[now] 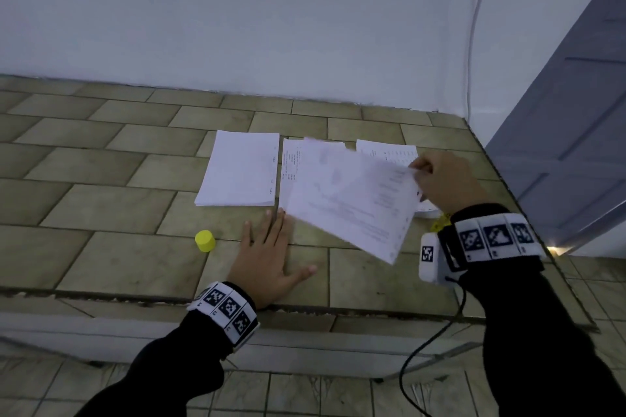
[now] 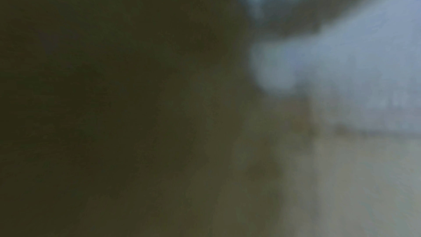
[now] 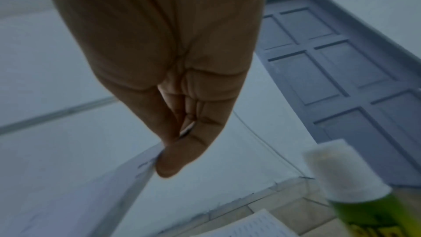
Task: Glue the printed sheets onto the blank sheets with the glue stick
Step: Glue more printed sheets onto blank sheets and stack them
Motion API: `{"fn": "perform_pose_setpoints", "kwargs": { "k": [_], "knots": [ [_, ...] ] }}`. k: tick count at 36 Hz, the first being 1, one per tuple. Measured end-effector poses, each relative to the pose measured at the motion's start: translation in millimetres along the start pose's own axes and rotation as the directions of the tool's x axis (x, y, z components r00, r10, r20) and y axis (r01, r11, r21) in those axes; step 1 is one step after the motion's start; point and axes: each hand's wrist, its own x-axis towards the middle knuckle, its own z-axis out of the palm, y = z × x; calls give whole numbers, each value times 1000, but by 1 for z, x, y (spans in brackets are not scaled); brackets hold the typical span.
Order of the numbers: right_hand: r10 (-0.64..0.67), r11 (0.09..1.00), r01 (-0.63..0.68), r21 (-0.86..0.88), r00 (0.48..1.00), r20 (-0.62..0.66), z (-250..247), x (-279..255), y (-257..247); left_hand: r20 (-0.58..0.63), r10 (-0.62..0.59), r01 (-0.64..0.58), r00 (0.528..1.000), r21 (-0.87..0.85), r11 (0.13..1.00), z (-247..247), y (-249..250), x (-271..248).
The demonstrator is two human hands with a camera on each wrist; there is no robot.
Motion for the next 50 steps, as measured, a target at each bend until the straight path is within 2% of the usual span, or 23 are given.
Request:
{"fn": "perform_pose_setpoints", "kwargs": {
  "k": [3,5,9,13,18,24,34,41,44,47,50],
  "knots": [
    [48,987,-30,158,993,-107,3,9,-3,-1,-2,2,1000,-11,1000,1,0,0],
    [81,964,-45,261,988,-129,16,14,-5,1,-4,4,1000,-13,1000,1,1,1],
    [141,926,-130,355,990,-4,57,26,-8,8,-3,3,1000,11,1000,-1,1,0],
    [118,961,-134,241,990,79,96,33,-9,1,-8,8,1000,15,1000,-1,0,0],
    [76,988,-89,127,992,101,117,39,-14,10,-17,17,1000,34,999,-3,0,1],
    [75,995,-81,59,993,90,124,52,-22,11,-18,18,1000,12,1000,-2,-1,0],
    [146,989,-144,-21,984,106,134,55,-22,-17,-20,20,1000,-5,1000,1,-2,0],
    [163,968,-117,-223,966,200,136,51,-27,7,-28,28,1000,8,1000,-1,-2,0],
    [167,954,-108,-278,966,199,133,46,-28,5,-30,30,1000,5,1000,-2,-1,0],
    [123,965,-86,-246,983,139,123,38,-30,-1,-23,23,1000,-18,1000,-2,-2,-1],
    [33,997,-32,-74,999,17,103,23,-35,-44,11,-14,999,-85,996,-2,-5,-1]
  ]
}}
